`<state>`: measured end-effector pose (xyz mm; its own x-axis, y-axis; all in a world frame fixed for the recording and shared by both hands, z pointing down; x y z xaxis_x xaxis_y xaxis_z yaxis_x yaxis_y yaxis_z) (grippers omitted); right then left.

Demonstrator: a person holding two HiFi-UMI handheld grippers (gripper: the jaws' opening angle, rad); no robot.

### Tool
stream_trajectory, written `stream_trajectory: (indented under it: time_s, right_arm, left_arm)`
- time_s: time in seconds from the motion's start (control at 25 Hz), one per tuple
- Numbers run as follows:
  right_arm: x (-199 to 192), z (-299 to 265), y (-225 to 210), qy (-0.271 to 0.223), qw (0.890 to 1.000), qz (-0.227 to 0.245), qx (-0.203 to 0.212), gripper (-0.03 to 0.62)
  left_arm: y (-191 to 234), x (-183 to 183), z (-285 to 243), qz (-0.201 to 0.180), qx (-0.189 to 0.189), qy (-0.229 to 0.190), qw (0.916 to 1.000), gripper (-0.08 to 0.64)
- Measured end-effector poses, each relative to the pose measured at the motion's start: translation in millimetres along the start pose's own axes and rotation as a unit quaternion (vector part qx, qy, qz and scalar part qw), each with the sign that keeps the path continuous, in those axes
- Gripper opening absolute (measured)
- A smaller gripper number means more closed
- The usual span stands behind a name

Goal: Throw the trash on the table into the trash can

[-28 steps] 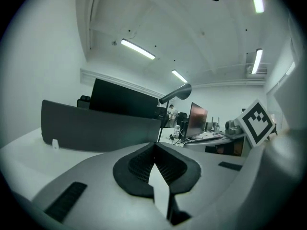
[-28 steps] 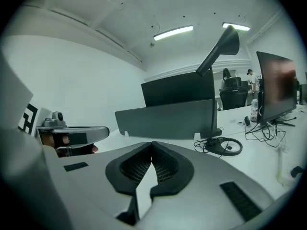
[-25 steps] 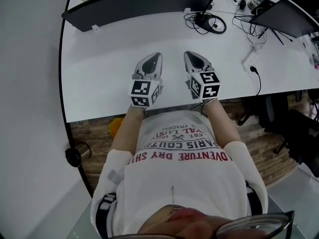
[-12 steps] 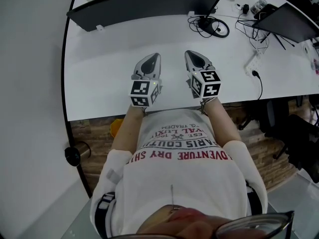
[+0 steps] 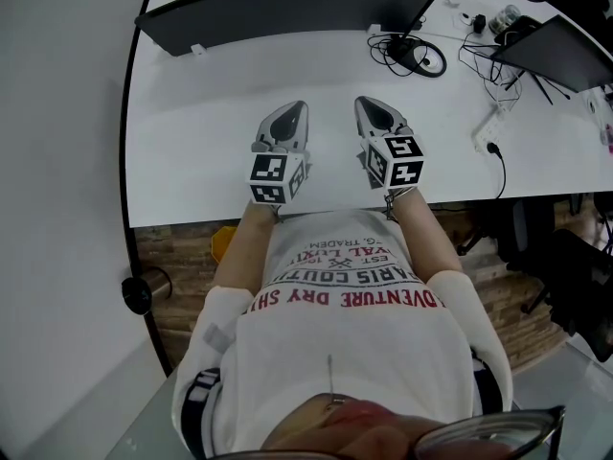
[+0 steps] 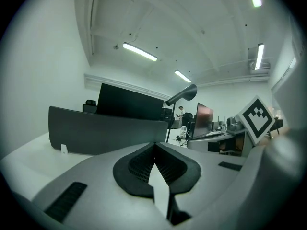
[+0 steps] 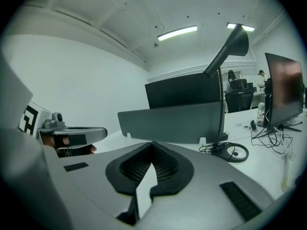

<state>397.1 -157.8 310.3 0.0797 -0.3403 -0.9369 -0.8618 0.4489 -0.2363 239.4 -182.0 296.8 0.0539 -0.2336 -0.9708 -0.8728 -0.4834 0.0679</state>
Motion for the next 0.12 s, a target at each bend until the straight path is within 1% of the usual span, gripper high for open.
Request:
stream_trajectory:
  time_s: [0.12]
  right_arm:
    - [0.6,-1.1,1.4,0.000,1.000,0.001,0.002,0.025]
  left_arm:
    - [1.8,0.9,0.0,0.001,0.002,0.000,1.0000,0.022]
Point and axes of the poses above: the fingertips, and each gripper's own axes: z backward along the fingers, y to its left, x out of its top, the point moved 5 cm from there along z, backward along the fingers, and after that the axes turned 15 degrees about x, right-handed, at the moved point
